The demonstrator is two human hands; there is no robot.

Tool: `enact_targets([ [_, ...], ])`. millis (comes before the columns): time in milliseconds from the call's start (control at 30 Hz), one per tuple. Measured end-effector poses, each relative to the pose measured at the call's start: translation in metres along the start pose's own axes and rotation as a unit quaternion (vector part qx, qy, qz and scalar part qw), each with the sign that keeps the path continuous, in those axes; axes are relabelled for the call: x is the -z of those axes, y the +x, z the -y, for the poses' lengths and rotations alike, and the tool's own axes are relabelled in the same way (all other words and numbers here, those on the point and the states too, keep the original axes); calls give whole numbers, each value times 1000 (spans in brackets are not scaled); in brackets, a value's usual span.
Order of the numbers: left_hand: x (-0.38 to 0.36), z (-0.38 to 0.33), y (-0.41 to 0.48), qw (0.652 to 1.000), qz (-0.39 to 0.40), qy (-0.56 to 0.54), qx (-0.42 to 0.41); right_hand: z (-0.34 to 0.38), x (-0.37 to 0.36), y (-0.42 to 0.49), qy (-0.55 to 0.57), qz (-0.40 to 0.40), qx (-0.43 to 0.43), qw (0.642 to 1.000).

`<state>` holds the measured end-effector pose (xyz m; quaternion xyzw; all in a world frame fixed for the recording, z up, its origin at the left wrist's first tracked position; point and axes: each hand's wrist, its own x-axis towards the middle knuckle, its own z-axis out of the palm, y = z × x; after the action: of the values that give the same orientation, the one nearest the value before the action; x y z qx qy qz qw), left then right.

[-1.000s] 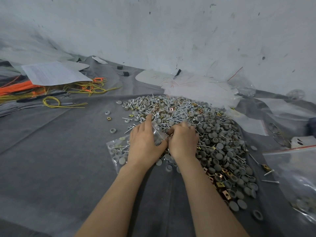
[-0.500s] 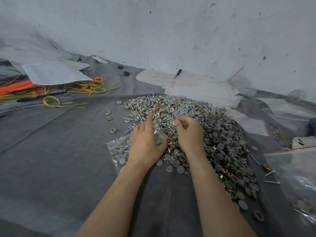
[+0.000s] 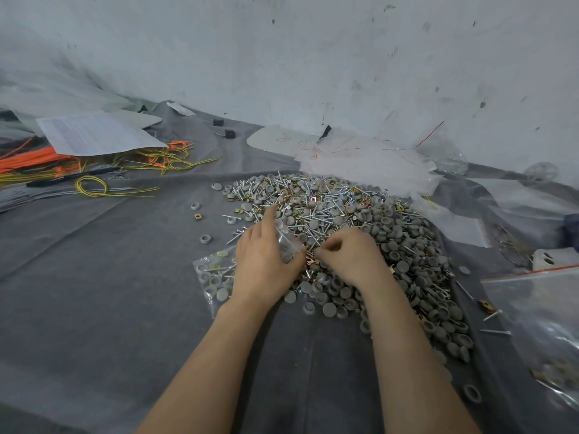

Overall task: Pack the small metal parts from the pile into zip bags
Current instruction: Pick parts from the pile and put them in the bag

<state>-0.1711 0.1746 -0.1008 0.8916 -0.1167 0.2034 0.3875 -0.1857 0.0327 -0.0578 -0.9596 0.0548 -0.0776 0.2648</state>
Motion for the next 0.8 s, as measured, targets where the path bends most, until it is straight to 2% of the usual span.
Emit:
enact_targets([
  [167,0,0,0,1000,-2,-5,4,13,-20,-3,-161,-18,-3,987],
  [267,1,-1,-1,1000,-3,-8,4,13,-24,-4,-172,-32,-9,985],
  [367,1,-1,-1,1000,-1,-11,7,12,-26,-5,-130,-45,-15,990],
  [533,1,-1,-1,1000,1,-7,7,10,-21,-1,6,-89,-30,996],
  [700,0,-1,-2,1000,6,-2,8,7,-19,2,145,-110,-17,983],
  [800,1,-1,-2,1000,7,1,8,6,-18,3,185,-134,-1,974],
])
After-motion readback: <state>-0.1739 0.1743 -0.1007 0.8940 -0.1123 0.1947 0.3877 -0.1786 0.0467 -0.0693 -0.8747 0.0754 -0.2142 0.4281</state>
